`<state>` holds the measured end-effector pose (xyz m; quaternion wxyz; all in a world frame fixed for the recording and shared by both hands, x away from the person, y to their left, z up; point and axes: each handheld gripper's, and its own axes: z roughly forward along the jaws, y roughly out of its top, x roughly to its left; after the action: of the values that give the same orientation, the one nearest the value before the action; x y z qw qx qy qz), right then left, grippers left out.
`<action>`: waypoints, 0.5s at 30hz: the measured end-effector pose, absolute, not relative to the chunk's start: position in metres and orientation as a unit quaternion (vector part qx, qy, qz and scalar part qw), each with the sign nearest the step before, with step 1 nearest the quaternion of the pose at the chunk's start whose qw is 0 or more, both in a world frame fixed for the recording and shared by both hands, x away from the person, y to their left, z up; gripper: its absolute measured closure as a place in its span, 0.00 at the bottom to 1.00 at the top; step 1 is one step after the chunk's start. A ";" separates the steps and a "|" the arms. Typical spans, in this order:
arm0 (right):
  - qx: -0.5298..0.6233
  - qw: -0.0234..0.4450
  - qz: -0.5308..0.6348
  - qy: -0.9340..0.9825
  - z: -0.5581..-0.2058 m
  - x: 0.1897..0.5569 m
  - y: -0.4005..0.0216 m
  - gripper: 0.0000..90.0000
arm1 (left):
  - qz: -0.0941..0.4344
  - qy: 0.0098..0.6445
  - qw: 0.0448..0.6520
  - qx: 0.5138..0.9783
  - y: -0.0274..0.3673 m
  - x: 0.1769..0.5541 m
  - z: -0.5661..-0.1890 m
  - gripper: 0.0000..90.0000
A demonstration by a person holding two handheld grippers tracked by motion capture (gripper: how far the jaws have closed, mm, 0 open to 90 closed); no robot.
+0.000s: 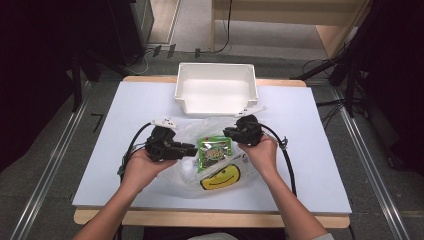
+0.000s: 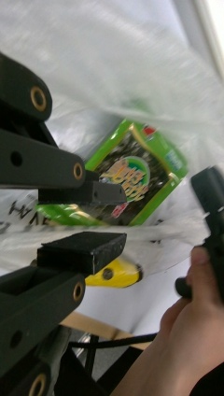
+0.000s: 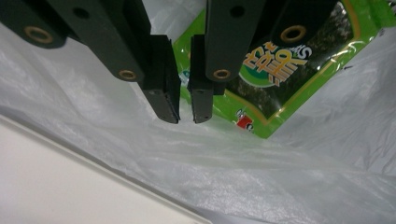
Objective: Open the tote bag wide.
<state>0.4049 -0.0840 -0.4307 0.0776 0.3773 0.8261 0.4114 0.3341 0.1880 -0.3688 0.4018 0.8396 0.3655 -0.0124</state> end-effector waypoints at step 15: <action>0.377 0.066 0.401 0.832 -0.437 0.387 -0.103 1.00 | 0.015 0.354 0.398 0.846 0.169 0.383 -0.361 1.00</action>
<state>0.3874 -0.1025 -0.4369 0.0664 0.3766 0.8325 0.4010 0.3827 0.1694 -0.3609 0.3978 0.8464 0.3537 0.0147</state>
